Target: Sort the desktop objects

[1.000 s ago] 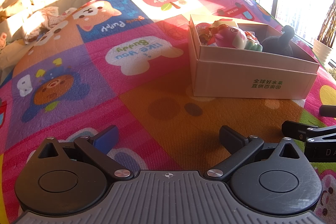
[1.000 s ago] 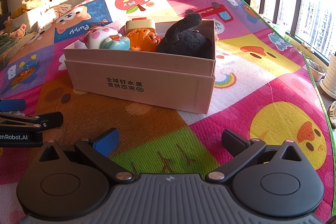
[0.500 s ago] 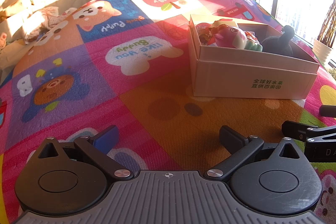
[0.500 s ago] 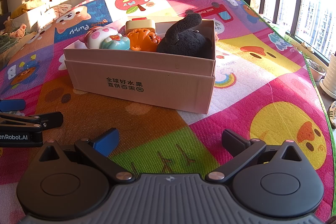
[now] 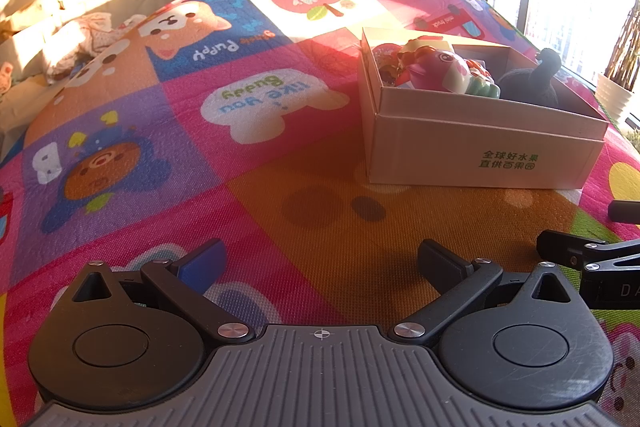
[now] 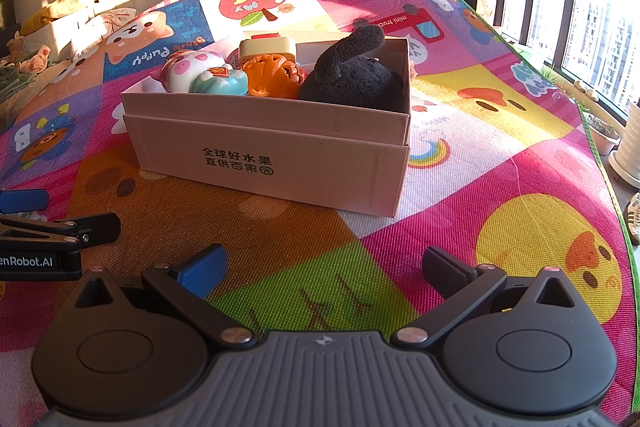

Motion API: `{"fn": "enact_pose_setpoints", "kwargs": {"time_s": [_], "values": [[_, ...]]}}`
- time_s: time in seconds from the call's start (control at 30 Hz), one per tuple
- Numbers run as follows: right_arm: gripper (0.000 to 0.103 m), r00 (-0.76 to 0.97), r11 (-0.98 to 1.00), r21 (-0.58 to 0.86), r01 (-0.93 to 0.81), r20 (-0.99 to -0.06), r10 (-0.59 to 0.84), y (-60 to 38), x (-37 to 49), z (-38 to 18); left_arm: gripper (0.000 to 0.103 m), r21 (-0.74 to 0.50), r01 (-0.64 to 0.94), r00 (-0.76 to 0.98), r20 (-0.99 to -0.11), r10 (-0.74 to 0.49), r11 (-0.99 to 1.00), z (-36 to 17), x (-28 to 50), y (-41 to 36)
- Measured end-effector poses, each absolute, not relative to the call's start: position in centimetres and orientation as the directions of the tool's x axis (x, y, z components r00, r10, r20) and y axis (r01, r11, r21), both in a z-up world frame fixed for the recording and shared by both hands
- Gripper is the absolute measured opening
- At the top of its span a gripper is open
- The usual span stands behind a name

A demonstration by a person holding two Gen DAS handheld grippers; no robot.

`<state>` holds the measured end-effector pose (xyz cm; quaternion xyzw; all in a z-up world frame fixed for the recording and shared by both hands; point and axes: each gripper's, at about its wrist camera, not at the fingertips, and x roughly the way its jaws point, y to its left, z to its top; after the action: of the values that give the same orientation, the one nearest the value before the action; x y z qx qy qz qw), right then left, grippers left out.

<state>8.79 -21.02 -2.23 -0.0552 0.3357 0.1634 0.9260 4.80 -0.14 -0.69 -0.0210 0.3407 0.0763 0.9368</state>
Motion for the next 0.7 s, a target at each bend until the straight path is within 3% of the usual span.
{"fn": "enact_pose_setpoints", "kwargs": {"time_s": [0.7], "values": [[0.103,0.721,0.941,0.008,-0.339,-0.640,0.266,-20.84,8.74,-2.23,0.103,0.013,-0.157,0.756,-0.641,0.129,0.987,-0.69,4.79,-0.14]]}}
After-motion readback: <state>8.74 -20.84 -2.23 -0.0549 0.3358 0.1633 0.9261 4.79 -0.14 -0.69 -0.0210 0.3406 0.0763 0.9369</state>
